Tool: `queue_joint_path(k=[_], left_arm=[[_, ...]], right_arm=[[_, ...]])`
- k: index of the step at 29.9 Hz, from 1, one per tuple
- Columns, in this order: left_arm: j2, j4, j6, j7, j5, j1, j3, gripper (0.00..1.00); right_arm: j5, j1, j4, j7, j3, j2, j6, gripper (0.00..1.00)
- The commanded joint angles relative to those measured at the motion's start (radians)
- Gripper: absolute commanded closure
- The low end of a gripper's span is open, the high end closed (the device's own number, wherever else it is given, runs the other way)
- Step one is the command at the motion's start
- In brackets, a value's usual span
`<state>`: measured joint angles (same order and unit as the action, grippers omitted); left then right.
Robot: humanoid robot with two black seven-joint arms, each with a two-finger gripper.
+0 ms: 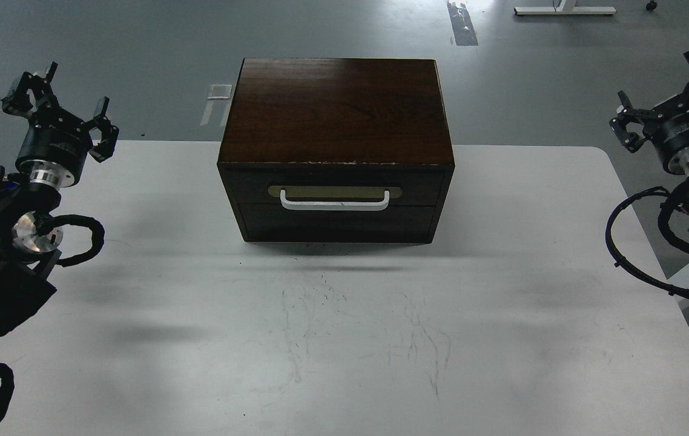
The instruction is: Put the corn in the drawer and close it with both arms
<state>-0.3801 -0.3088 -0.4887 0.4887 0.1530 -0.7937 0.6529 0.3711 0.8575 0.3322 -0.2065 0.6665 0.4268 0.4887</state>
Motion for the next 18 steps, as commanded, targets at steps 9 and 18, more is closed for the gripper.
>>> queue_joint_path(k=[9, 18], left_arm=[[0.003, 0.001, 0.0, -0.004, 0.016, 0.04, 0.007, 0.02], [0.029, 0.002, 0.0, -0.006, 0.016, 0.048, 0.007, 0.02]], right_arm=[[0.008, -0.012, -0.041, 0.002, -0.015, -0.029, 0.0, 0.0], [0.008, -0.011, -0.03, 0.002, -0.015, -0.029, 0.0, 0.0]])
